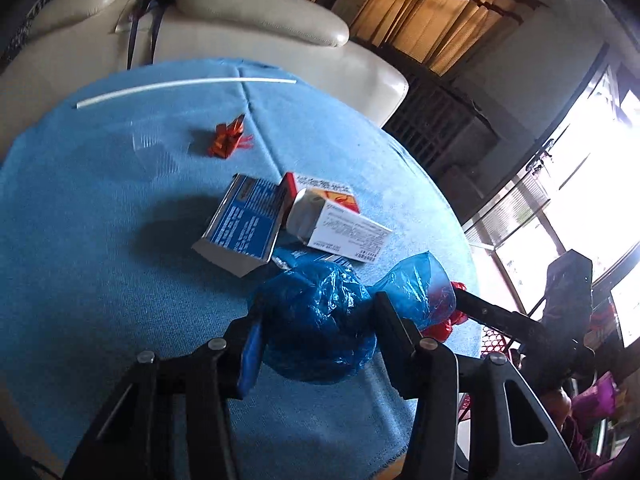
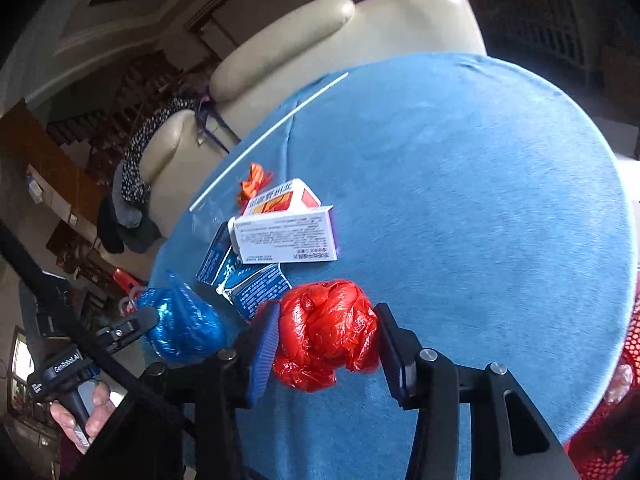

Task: Collect trash
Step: 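Carry the red bag into the red wastebasket with the right tool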

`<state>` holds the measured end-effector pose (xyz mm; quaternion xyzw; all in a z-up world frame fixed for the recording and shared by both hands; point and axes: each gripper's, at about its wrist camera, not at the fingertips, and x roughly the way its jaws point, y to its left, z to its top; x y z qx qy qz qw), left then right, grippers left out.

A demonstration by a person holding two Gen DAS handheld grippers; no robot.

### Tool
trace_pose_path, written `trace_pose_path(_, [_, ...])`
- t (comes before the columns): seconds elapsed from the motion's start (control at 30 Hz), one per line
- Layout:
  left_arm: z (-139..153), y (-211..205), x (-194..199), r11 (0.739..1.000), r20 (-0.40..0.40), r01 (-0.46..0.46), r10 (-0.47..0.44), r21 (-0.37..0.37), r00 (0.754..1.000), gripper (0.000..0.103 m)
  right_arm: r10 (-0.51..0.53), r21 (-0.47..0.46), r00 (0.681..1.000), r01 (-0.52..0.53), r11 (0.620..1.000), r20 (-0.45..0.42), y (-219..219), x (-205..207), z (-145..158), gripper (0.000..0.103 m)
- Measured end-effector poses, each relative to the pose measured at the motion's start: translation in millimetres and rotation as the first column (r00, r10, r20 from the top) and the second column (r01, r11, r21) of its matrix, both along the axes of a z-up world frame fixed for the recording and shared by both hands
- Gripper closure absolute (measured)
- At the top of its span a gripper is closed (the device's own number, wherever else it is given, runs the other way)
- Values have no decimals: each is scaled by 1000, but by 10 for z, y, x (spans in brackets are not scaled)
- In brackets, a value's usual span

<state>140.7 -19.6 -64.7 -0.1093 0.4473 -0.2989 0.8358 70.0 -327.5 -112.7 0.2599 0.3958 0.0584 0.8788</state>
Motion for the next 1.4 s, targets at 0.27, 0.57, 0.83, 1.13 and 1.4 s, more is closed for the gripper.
trace_pose_path(0.27, [206, -389, -255, 979, 141, -10, -20, 206, 990, 50, -51, 0, 998, 51, 999, 40, -217, -295, 68, 53])
trace_pose_path(0.57, [304, -823, -500, 929, 222, -1, -88, 370, 971, 50, -83, 10, 995, 83, 997, 61, -371, -511, 85, 53])
trace_pose_path(0.83, [369, -1087, -628, 895, 264, -5, -126, 446, 956, 50, -99, -6, 990, 100, 995, 96, -425, -671, 156, 53])
trace_pose_path(1.13, [407, -1363, -774, 871, 290, 21, -186, 491, 939, 50, -135, -17, 982, 138, 990, 134, -600, -902, 251, 53])
trace_pose_path(1.4, [395, -1533, -854, 851, 302, 39, -228, 524, 925, 50, -154, -23, 977, 159, 987, 145, -705, -1060, 270, 53])
